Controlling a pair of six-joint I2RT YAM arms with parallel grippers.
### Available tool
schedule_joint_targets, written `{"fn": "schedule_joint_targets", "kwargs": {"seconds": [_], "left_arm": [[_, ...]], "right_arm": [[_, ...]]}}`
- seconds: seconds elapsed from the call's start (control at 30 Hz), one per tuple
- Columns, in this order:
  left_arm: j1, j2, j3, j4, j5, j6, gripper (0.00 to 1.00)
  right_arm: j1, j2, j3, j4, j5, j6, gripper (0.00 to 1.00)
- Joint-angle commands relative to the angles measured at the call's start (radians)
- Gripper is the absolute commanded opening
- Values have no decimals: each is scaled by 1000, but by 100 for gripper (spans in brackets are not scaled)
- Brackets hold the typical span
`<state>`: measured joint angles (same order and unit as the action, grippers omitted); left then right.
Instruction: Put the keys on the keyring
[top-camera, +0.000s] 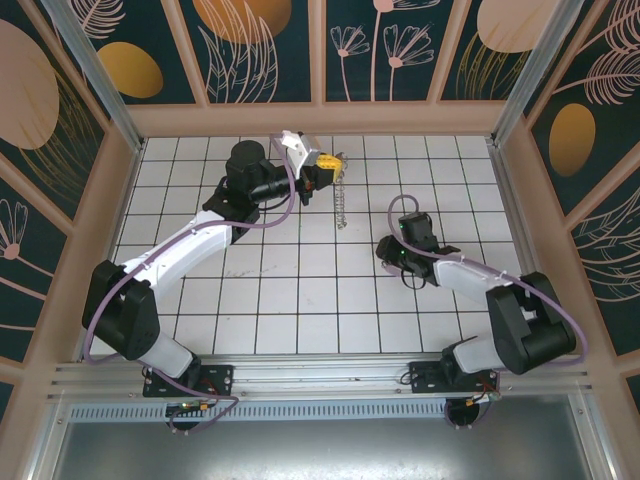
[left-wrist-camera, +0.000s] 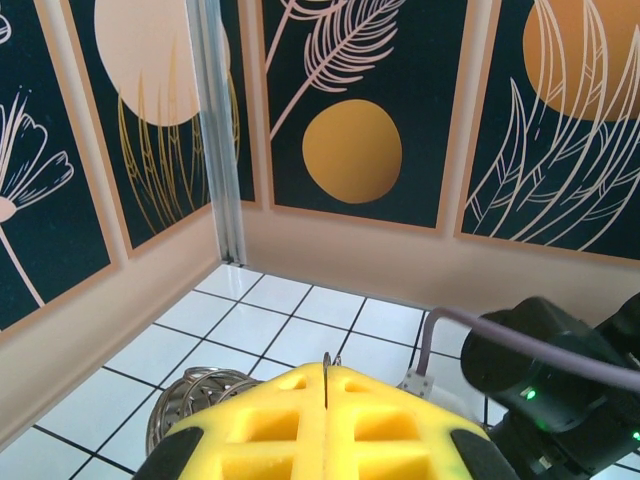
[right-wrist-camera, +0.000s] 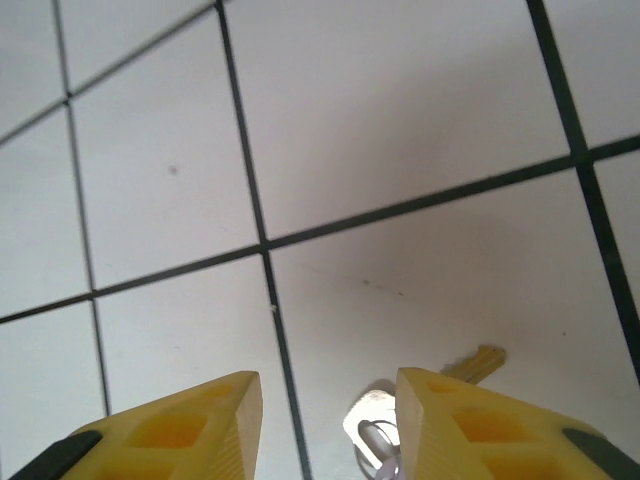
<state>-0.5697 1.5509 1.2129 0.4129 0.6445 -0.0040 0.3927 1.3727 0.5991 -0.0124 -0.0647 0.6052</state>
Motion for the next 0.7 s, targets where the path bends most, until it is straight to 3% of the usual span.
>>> {"fn": "schedule_joint_targets", "kwargs": {"seconds": [0.0, 0.2, 0.5, 0.67], "left_arm": [[-7, -37, -13, 67, -2, -9, 0], [-6, -39, -18, 72, -6, -10, 0], [-7, -49, -24, 70, -14, -8, 0], [-7, -53, -29, 70, -19, -8, 0]], "right_arm": [[3, -29, 14, -66, 43, -4, 39], [21, 0, 18, -145, 105, 0, 37], [64, 98, 48, -124, 147, -39, 36], [84, 120, 69, -120, 146, -48, 27]]}}
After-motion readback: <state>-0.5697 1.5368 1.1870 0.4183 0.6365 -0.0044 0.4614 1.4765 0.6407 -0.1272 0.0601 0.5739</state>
